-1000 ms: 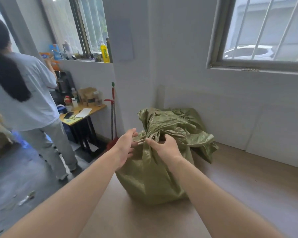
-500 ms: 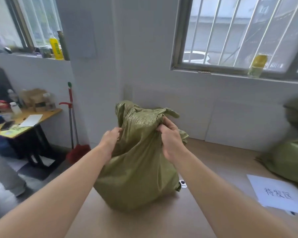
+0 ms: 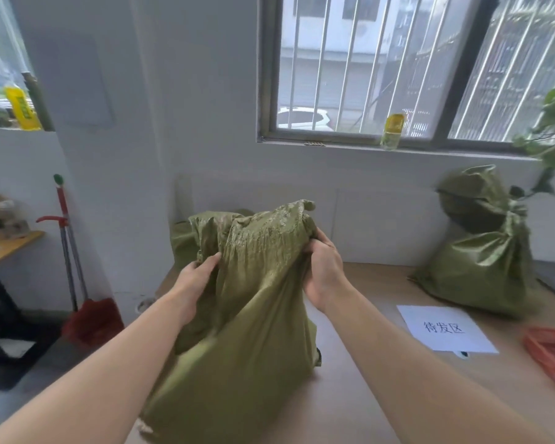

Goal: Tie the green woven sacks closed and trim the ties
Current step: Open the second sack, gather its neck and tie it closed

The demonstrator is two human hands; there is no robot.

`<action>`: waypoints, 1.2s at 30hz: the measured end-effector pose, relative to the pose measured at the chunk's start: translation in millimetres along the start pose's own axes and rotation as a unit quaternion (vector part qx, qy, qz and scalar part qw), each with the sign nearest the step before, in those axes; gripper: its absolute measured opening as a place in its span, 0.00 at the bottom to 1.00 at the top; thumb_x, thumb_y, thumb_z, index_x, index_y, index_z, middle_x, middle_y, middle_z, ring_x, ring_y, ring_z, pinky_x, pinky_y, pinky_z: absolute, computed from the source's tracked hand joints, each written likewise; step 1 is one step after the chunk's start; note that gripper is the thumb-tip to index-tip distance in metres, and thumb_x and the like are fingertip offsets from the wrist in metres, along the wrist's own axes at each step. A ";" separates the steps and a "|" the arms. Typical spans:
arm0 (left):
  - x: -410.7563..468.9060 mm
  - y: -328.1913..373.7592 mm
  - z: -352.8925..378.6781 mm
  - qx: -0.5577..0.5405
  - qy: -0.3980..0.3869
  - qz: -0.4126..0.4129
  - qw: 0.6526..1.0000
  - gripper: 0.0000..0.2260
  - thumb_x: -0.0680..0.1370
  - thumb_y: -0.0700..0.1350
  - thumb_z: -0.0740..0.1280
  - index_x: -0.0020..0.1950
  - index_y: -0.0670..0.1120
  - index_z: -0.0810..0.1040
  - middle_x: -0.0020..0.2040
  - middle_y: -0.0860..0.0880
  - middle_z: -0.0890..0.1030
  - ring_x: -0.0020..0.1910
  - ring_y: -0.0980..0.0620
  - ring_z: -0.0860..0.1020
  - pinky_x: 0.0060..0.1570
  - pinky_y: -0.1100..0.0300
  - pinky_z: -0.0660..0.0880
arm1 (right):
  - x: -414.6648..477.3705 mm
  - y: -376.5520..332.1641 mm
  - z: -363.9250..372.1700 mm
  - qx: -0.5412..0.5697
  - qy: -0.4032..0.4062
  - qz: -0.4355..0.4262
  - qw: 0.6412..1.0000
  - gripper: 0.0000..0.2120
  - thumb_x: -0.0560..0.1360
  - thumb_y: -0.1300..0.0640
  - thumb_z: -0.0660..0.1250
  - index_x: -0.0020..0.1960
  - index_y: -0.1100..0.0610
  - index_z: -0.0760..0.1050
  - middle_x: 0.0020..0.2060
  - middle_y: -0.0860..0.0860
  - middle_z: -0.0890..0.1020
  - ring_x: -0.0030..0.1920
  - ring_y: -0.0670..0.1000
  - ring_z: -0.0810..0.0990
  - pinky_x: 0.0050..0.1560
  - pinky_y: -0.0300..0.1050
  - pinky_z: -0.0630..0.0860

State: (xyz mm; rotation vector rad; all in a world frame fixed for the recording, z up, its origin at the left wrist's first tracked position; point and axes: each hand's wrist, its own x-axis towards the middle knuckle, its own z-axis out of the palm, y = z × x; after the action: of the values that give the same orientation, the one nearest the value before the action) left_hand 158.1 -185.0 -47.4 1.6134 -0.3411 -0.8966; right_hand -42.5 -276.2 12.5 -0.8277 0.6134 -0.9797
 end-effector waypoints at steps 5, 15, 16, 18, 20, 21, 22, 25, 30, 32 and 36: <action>-30.0 -2.8 60.5 0.007 0.048 0.083 0.995 0.08 0.84 0.44 0.64 0.63 0.49 0.77 0.59 0.41 0.83 0.55 0.40 0.82 0.61 0.40 0.78 | -7.4 -36.0 -51.0 0.008 -0.017 -0.005 1.000 0.25 0.79 0.73 0.53 0.65 0.60 0.82 0.61 0.68 0.82 0.55 0.62 0.82 0.66 0.64 0.78; -105.2 1.9 193.6 -0.109 0.056 0.174 0.977 0.10 0.85 0.39 0.61 0.62 0.48 0.79 0.58 0.43 0.84 0.56 0.42 0.82 0.62 0.44 0.78 | -25.6 -131.6 -163.5 0.031 -0.085 -0.017 0.996 0.26 0.78 0.72 0.53 0.56 0.53 0.86 0.51 0.62 0.85 0.50 0.59 0.83 0.61 0.60 0.80; -113.7 2.3 210.0 -0.118 0.049 0.178 0.976 0.10 0.85 0.39 0.61 0.62 0.48 0.79 0.57 0.42 0.84 0.55 0.42 0.82 0.61 0.45 0.79 | -29.2 -141.4 -173.2 0.031 -0.096 -0.022 0.995 0.27 0.77 0.72 0.52 0.53 0.52 0.87 0.49 0.61 0.85 0.49 0.59 0.83 0.61 0.61 0.80; -129.6 1.4 238.4 -0.130 0.033 0.179 0.975 0.10 0.85 0.38 0.60 0.62 0.48 0.78 0.57 0.43 0.84 0.53 0.43 0.83 0.58 0.47 0.79 | -36.7 -157.8 -192.6 0.031 -0.105 -0.033 0.993 0.27 0.77 0.73 0.52 0.49 0.52 0.87 0.48 0.60 0.84 0.50 0.60 0.82 0.62 0.62 0.78; -140.6 1.2 261.2 -0.133 0.018 0.176 0.975 0.10 0.86 0.39 0.60 0.63 0.47 0.78 0.57 0.43 0.84 0.52 0.45 0.83 0.55 0.50 0.80 | -41.5 -172.5 -212.1 0.034 -0.103 -0.042 0.993 0.27 0.77 0.73 0.52 0.48 0.52 0.86 0.48 0.61 0.83 0.51 0.61 0.80 0.64 0.65 0.76; -145.0 2.0 272.1 -0.135 0.009 0.174 0.975 0.10 0.86 0.39 0.60 0.63 0.47 0.78 0.57 0.43 0.85 0.51 0.45 0.83 0.52 0.51 0.81 | -43.1 -180.4 -221.7 0.034 -0.097 -0.048 0.993 0.27 0.77 0.73 0.52 0.49 0.52 0.86 0.49 0.61 0.83 0.52 0.61 0.80 0.65 0.65 0.76; -148.0 3.1 282.9 -0.136 0.002 0.174 0.975 0.10 0.86 0.39 0.60 0.63 0.47 0.78 0.56 0.43 0.85 0.49 0.46 0.84 0.49 0.53 0.81 | -44.7 -188.1 -231.6 0.037 -0.089 -0.057 0.994 0.27 0.77 0.73 0.52 0.50 0.53 0.86 0.50 0.62 0.83 0.52 0.61 0.80 0.65 0.66 0.76; -156.1 7.4 317.2 -0.136 -0.031 0.165 0.976 0.09 0.86 0.40 0.60 0.60 0.48 0.79 0.52 0.44 0.85 0.46 0.47 0.84 0.43 0.55 0.80 | -50.0 -208.5 -261.6 0.042 -0.053 -0.093 0.993 0.27 0.76 0.73 0.53 0.50 0.53 0.87 0.50 0.62 0.84 0.53 0.62 0.81 0.66 0.67 0.75; -173.5 10.4 377.9 -0.134 -0.085 0.164 0.974 0.09 0.86 0.40 0.61 0.58 0.50 0.79 0.52 0.46 0.85 0.48 0.47 0.84 0.45 0.54 0.80 | -66.9 -239.6 -310.0 0.044 -0.003 -0.127 0.991 0.27 0.78 0.73 0.52 0.52 0.52 0.87 0.56 0.66 0.83 0.57 0.64 0.82 0.70 0.67 0.74; -185.3 9.1 399.2 -0.124 -0.098 0.165 0.974 0.09 0.85 0.40 0.61 0.60 0.51 0.78 0.52 0.46 0.85 0.47 0.48 0.84 0.43 0.55 0.79 | -73.7 -251.7 -328.7 0.034 0.004 -0.129 0.991 0.26 0.78 0.72 0.52 0.55 0.54 0.87 0.60 0.67 0.83 0.62 0.67 0.82 0.69 0.66 0.75; -204.9 9.2 441.1 -0.105 -0.109 0.175 0.973 0.09 0.85 0.40 0.61 0.57 0.50 0.79 0.54 0.45 0.85 0.48 0.47 0.84 0.48 0.54 0.80 | -83.9 -278.0 -370.1 0.026 -0.007 -0.125 0.992 0.25 0.76 0.73 0.53 0.60 0.59 0.84 0.58 0.67 0.84 0.58 0.64 0.83 0.66 0.63 0.78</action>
State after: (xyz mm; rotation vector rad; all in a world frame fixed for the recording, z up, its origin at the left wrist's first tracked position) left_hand -286.9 -364.1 33.1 1.2143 -0.6425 -0.8069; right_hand -493.6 -405.8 45.4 -0.8782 0.4756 -1.2118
